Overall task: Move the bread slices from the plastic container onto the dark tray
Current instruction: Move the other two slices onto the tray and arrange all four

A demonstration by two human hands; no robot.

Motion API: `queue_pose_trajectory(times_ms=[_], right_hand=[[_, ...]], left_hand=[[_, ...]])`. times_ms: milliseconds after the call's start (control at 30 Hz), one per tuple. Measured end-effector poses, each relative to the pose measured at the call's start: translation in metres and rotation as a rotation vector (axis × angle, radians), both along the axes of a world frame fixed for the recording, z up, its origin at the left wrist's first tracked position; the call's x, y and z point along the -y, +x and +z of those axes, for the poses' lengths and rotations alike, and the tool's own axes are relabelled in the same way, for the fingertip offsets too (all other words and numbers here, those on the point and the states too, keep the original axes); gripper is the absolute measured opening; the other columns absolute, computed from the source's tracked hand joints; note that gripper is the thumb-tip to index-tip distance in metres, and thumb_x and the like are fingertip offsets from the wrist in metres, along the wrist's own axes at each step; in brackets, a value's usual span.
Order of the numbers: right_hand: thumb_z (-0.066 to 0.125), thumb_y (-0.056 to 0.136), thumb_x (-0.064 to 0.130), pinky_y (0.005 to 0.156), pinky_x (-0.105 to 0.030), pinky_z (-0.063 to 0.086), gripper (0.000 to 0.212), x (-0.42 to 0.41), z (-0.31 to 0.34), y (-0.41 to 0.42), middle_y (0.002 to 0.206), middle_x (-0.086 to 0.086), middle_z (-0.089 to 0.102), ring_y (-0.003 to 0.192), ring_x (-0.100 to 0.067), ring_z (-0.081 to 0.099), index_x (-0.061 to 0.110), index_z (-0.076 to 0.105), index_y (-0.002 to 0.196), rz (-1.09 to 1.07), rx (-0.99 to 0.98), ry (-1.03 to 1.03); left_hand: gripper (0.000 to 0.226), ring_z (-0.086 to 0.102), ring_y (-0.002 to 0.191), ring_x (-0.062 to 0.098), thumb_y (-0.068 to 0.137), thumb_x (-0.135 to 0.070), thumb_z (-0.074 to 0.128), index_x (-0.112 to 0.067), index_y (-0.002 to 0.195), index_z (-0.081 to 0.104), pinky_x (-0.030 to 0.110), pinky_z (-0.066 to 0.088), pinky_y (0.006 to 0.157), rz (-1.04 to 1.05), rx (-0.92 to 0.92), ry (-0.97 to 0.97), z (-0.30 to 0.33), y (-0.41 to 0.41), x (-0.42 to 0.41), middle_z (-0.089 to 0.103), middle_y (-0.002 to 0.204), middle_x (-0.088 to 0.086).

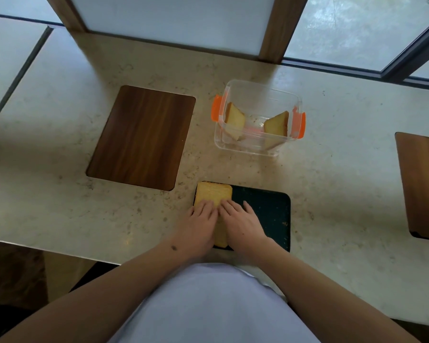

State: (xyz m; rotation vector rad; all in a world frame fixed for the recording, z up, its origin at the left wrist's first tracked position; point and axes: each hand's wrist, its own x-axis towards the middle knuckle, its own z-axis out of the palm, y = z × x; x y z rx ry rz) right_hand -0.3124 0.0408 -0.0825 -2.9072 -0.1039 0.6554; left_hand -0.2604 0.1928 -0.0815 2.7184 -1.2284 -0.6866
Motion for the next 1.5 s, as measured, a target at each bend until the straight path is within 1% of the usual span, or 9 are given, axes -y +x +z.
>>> queue_pose_trajectory(times_ms=[167, 267, 433, 667, 867, 1033, 1267, 1400, 1500], right_hand=[[0.048, 0.093, 0.021, 0.094, -0.045, 0.053, 0.041, 0.043, 0.043, 0.043, 0.129, -0.008, 0.065, 0.117, -0.030, 0.061, 0.014, 0.059, 0.132, -0.286, 0.133, 0.204], [0.047, 0.096, 0.020, 0.080, -0.038, 0.058, 0.034, 0.091, 0.075, 0.084, 0.114, -0.005, 0.074, 0.099, -0.025, 0.069, 0.017, 0.067, 0.124, -0.422, 0.257, 0.178], [0.052, 0.090, 0.019, 0.074, -0.036, 0.052, 0.029, 0.161, 0.111, 0.167, 0.108, -0.011, 0.071, 0.095, -0.034, 0.067, 0.015, 0.071, 0.111, -0.465, 0.278, -0.035], [0.054, 0.082, 0.002, 0.070, -0.033, 0.049, 0.015, 0.183, 0.101, 0.237, 0.099, -0.009, 0.069, 0.087, -0.028, 0.065, 0.011, 0.065, 0.087, -0.173, -0.117, -0.322], [0.062, 0.090, 0.022, 0.092, -0.035, 0.045, 0.028, 0.184, 0.061, 0.262, 0.120, -0.005, 0.066, 0.115, -0.027, 0.060, 0.021, 0.068, 0.117, -0.083, -0.296, -0.500], [0.056, 0.093, 0.030, 0.095, -0.038, 0.034, 0.021, 0.179, 0.043, 0.271, 0.104, -0.002, 0.063, 0.101, -0.023, 0.056, 0.023, 0.067, 0.111, -0.024, -0.385, -0.642], [0.052, 0.095, 0.019, 0.099, -0.040, 0.039, 0.031, 0.179, 0.059, 0.271, 0.122, -0.008, 0.061, 0.117, -0.028, 0.056, 0.017, 0.064, 0.124, -0.191, -0.233, -0.470], [0.052, 0.089, 0.006, 0.070, -0.035, 0.046, 0.023, 0.183, 0.088, 0.258, 0.085, -0.001, 0.057, 0.081, -0.025, 0.059, 0.014, 0.069, 0.104, -0.306, -0.119, -0.269], [0.052, 0.087, 0.007, 0.057, -0.032, 0.039, 0.013, 0.185, 0.116, 0.245, 0.076, -0.001, 0.050, 0.064, -0.019, 0.051, 0.014, 0.060, 0.095, -0.396, 0.045, -0.210]], left_hand=[[0.016, 0.053, 0.100, 0.023, 0.093, -0.026, 0.057, -0.013, 0.100, 0.063, 0.038, 0.049, 0.083, 0.128, 0.077, -0.357, 0.051, 0.055, 0.038, 0.059, 0.113, 0.009], [0.029, 0.049, 0.059, 0.010, 0.097, -0.038, 0.055, -0.022, 0.073, 0.056, 0.026, 0.041, 0.055, 0.154, 0.032, -0.417, 0.090, 0.107, 0.075, 0.055, 0.070, -0.006], [0.022, 0.062, 0.098, 0.028, 0.089, -0.005, 0.057, -0.006, 0.111, 0.061, 0.040, 0.057, 0.078, -0.010, 0.269, -0.183, 0.117, 0.172, 0.142, 0.061, 0.112, 0.011], [0.015, 0.052, 0.084, 0.028, 0.082, 0.000, 0.050, -0.013, 0.084, 0.056, 0.035, 0.039, 0.064, -0.251, 0.216, 0.264, 0.097, 0.228, 0.201, 0.060, 0.104, 0.013], [0.030, 0.052, 0.111, 0.029, 0.087, -0.012, 0.058, -0.011, 0.117, 0.064, 0.035, 0.037, 0.082, -0.314, 0.285, 0.380, 0.060, 0.254, 0.227, 0.057, 0.120, 0.012], [0.024, 0.047, 0.110, 0.026, 0.087, -0.022, 0.053, -0.025, 0.108, 0.065, 0.047, 0.029, 0.100, -0.298, 0.354, 0.500, 0.051, 0.259, 0.238, 0.059, 0.113, 0.003], [0.034, 0.050, 0.116, 0.030, 0.091, -0.017, 0.050, -0.016, 0.123, 0.060, 0.038, 0.036, 0.097, -0.329, 0.327, 0.466, 0.058, 0.261, 0.252, 0.054, 0.126, 0.013], [0.028, 0.060, 0.082, 0.024, 0.088, 0.000, 0.048, -0.013, 0.106, 0.065, 0.034, 0.042, 0.067, -0.137, 0.115, 0.174, 0.082, 0.253, 0.240, 0.057, 0.085, 0.002], [0.031, 0.061, 0.080, 0.025, 0.089, 0.000, 0.048, -0.014, 0.110, 0.065, 0.037, 0.048, 0.068, -0.085, 0.144, -0.016, 0.106, 0.243, 0.232, 0.063, 0.090, 0.004]])
